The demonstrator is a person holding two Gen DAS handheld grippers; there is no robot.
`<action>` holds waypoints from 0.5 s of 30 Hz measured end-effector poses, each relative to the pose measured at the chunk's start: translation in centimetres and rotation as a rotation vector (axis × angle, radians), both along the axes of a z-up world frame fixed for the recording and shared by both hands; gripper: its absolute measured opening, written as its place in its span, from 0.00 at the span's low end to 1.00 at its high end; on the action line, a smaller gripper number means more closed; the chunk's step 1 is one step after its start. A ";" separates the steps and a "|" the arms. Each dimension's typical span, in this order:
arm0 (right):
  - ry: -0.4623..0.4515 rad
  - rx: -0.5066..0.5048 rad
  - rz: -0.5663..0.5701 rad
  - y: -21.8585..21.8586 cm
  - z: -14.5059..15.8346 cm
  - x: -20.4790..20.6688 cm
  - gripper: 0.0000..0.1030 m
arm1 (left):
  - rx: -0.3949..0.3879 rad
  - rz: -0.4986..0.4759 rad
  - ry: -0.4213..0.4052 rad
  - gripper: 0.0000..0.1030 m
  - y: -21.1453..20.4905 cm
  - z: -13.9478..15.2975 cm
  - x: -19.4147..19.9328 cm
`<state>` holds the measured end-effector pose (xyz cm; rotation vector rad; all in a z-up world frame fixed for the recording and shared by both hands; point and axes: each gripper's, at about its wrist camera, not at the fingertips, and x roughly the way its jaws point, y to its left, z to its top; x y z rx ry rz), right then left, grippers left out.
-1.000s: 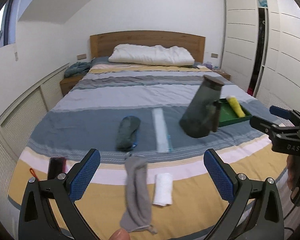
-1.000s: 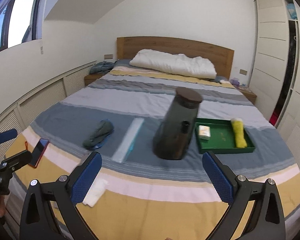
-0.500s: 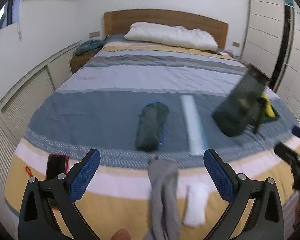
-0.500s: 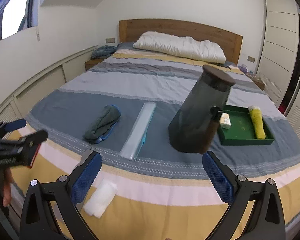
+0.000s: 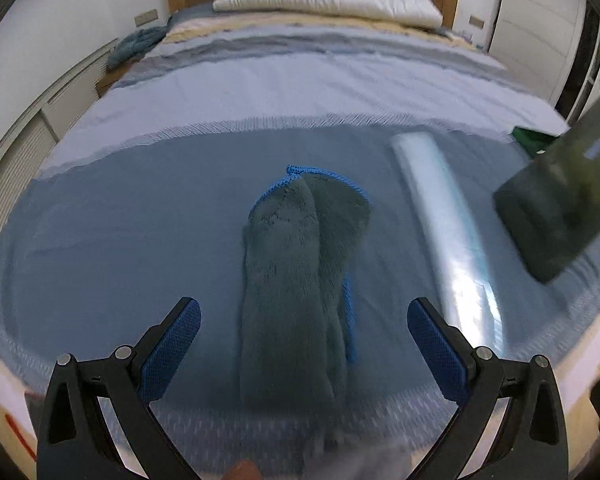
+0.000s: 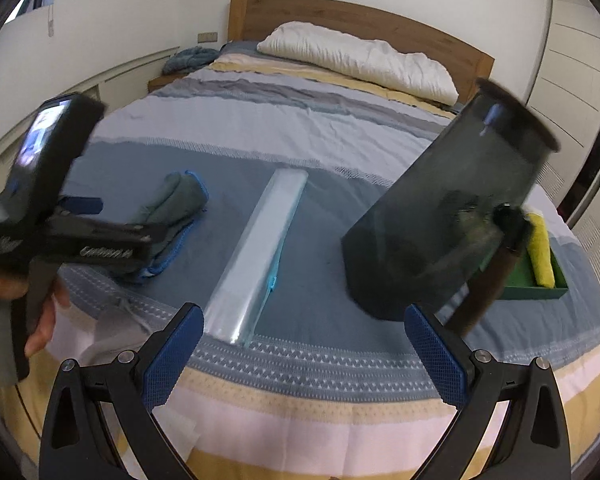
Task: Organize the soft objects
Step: 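Reach left tool to the dark grey mitt while right tool approaches the clear tube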
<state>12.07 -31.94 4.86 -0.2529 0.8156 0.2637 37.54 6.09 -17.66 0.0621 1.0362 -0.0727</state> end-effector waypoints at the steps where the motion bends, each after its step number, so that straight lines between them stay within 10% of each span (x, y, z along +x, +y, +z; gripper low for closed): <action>1: 0.005 0.001 0.000 0.0 -0.3 0.2 0.99 | 0.007 -0.004 0.016 0.99 -0.2 -0.5 0.6; 15: 0.047 0.005 0.008 3.0 -4.3 5.9 0.99 | 0.062 0.019 0.111 0.99 0.0 -4.9 3.6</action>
